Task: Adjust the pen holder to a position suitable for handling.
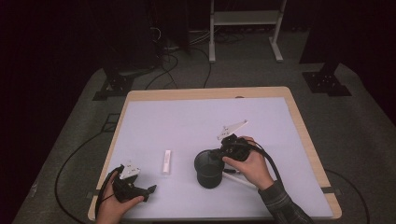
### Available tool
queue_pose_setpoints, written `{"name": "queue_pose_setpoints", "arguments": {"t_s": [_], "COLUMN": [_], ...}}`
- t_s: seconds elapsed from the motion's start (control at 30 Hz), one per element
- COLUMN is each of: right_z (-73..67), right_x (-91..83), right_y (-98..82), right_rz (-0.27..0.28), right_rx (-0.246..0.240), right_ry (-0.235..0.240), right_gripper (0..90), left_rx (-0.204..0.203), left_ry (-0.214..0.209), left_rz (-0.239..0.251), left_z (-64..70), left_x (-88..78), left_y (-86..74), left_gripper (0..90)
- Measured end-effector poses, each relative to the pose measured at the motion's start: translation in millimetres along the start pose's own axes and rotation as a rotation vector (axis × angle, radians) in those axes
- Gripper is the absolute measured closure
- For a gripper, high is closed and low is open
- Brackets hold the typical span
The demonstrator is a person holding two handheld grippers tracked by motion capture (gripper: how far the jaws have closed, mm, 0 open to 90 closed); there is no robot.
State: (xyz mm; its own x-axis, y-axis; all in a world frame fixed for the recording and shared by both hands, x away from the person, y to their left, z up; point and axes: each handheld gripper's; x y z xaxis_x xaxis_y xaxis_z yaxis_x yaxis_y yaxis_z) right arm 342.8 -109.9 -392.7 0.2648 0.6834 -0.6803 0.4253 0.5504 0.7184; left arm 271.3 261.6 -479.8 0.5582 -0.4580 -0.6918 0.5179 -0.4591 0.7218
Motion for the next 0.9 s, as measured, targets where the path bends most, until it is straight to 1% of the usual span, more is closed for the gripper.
{"name": "queue_pose_setpoints", "arguments": {"t_s": [0.07,0.3,0.47,0.7,0.9], "right_z": [-2.2,-6.6,-9.0,-11.4,-12.0], "right_x": [3.2,11.0,14.5,20.5,21.6], "right_y": [0.0,-0.5,-0.8,-1.9,-2.5], "right_rz": [-0.007,-0.016,-0.026,-0.035,-0.035], "right_rx": [-0.007,-0.022,-0.021,-0.032,-0.035], "right_ry": [0.012,0.032,0.037,0.053,0.058], "right_gripper": [80.6,80.6,80.6,80.6,80.6], "left_rx": [0.0,0.0,0.0,-0.003,-0.003], "left_ry": [0.0,0.0,0.0,-0.001,-0.001], "left_rz": [0.0,0.0,0.0,0.0,0.0], "left_z": [0.0,0.0,0.0,0.2,0.2], "left_x": [0.0,0.0,0.0,0.0,0.0], "left_y": [0.0,0.0,0.0,-0.1,-0.1], "left_gripper": [0.2,0.2,0.2,0.2,0.2]}}
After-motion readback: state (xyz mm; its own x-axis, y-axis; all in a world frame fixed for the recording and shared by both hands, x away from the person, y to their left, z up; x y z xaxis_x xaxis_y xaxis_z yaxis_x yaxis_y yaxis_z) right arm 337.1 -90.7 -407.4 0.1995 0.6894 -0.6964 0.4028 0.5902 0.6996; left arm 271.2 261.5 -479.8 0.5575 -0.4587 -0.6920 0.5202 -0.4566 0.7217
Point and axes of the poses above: each handheld gripper's, and its own axes: x roughly forward along the jaws, y roughly out of its top, z roughly to its right, and after that the axes turned 1 degree about z, right-handed
